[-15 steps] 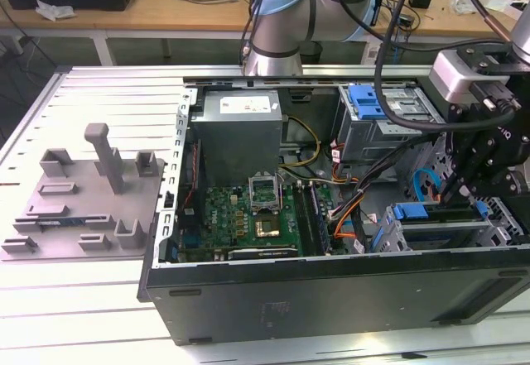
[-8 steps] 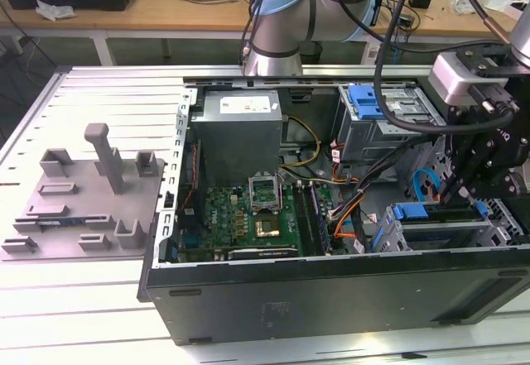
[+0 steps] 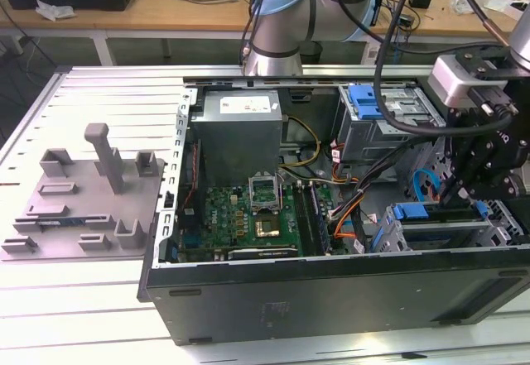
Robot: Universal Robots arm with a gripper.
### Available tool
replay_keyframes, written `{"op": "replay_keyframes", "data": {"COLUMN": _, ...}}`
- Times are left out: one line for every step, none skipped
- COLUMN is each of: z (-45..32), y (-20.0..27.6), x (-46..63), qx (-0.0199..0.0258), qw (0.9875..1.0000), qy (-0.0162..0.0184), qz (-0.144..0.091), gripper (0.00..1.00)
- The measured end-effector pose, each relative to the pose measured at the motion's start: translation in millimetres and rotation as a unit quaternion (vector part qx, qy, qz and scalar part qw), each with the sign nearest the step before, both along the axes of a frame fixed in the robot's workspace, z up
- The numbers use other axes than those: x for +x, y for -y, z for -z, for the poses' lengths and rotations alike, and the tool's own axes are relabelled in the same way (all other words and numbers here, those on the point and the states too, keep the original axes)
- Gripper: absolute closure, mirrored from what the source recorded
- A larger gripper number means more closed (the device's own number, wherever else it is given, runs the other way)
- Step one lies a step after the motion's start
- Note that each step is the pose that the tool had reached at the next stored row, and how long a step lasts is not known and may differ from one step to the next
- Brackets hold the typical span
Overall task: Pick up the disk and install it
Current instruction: 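Insert the second disk wire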
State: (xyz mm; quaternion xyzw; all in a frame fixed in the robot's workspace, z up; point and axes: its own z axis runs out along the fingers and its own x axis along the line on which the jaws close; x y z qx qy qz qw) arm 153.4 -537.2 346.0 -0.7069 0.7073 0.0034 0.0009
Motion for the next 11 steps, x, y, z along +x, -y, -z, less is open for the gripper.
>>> {"op": "replay_keyframes", "data": {"z": 0.7, "y": 0.0, "x": 0.0, "qx": 0.0000, "qw": 1.0000, "qy": 0.0000, "qz": 0.000, "gripper": 0.84}}
{"op": "replay_keyframes", "data": {"z": 1.0, "y": 0.0, "x": 0.0, "qx": -0.0001, "qw": 1.0000, "qy": 0.0000, "qz": 0.000, "gripper": 0.84}}
{"op": "replay_keyframes", "data": {"z": 1.4, "y": 0.0, "x": 0.0, "qx": -0.0002, "qw": 1.0000, "qy": 0.0000, "qz": 0.000, "gripper": 0.84}}
{"op": "replay_keyframes", "data": {"z": 2.0, "y": 0.0, "x": 0.0, "qx": -0.0002, "qw": 1.0000, "qy": 0.0000, "qz": 0.000, "gripper": 0.84}}
{"op": "replay_keyframes", "data": {"z": 2.4, "y": 0.0, "x": 0.0, "qx": -0.0002, "qw": 1.0000, "qy": 0.0000, "qz": 0.000, "gripper": 0.84}}
{"op": "replay_keyframes", "data": {"z": 3.1, "y": 0.0, "x": 0.0, "qx": -0.0003, "qw": 1.0000, "qy": 0.0000, "qz": 0.000, "gripper": 0.84}}
{"op": "replay_keyframes", "data": {"z": 3.8, "y": 0.0, "x": 0.0, "qx": -0.0003, "qw": 1.0000, "qy": 0.0000, "qz": 0.000, "gripper": 0.84}}
{"op": "replay_keyframes", "data": {"z": 4.2, "y": 0.0, "x": 0.0, "qx": -0.0002, "qw": 1.0000, "qy": 0.0000, "qz": 0.000, "gripper": 0.84}}
{"op": "replay_keyframes", "data": {"z": 4.4, "y": 0.0, "x": 0.0, "qx": -0.0001, "qw": 1.0000, "qy": 0.0000, "qz": 0.000, "gripper": 0.84}}
{"op": "replay_keyframes", "data": {"z": 4.5, "y": 0.0, "x": 0.0, "qx": -0.0001, "qw": 1.0000, "qy": 0.0000, "qz": 0.000, "gripper": 0.84}}
{"op": "replay_keyframes", "data": {"z": 4.5, "y": 0.0, "x": 0.0, "qx": -0.0001, "qw": 1.0000, "qy": 0.0000, "qz": 0.000, "gripper": 0.84}}
